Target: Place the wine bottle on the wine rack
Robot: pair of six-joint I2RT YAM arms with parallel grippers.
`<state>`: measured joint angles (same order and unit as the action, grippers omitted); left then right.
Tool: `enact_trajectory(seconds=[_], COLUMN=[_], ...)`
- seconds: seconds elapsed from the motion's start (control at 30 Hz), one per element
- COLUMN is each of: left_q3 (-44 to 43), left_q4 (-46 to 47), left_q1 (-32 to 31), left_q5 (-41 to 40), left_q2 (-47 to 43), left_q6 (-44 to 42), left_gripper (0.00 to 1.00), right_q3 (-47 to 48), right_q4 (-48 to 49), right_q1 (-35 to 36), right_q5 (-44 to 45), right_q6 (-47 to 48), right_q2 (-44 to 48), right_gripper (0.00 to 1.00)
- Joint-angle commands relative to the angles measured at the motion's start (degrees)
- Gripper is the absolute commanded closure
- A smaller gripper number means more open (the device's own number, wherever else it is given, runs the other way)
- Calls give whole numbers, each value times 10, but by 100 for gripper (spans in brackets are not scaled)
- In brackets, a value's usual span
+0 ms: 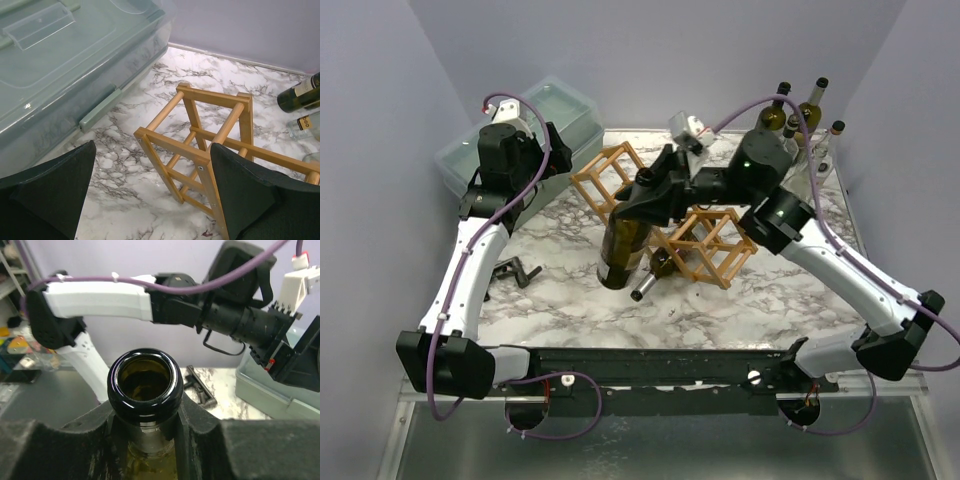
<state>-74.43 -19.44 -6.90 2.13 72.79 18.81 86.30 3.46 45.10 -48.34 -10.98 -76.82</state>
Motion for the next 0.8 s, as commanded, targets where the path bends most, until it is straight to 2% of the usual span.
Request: enact_trajectory(seconds=[0.0,0.17,0.37,0.53,0.63,0.77], left_q3=[-1,0,-1,-1,-1,0], left_q4=[1,2,1,2,1,2], left_q1=[-3,0,3,7,11,14], left_q5=[-33,-41,-35,-40,-42,-38], left_q2=[-22,-23,-23,-26,-29,-29], left_q6=[-16,-15,-12,-15,-16,-11], left_gripper=[2,1,1,1,1,1], right_q3=[39,64,62,66,57,45], right_q4=[-23,-84,-92,-97,-85,-71], right_q1=[59,144,208,259,273,275], right_q5=[111,214,318,443,499,506], right_q6=[120,266,396,504,546,566], right_q2=[-48,-104,-162,-218,-245,-262], right_gripper=[99,99,99,99,99,100])
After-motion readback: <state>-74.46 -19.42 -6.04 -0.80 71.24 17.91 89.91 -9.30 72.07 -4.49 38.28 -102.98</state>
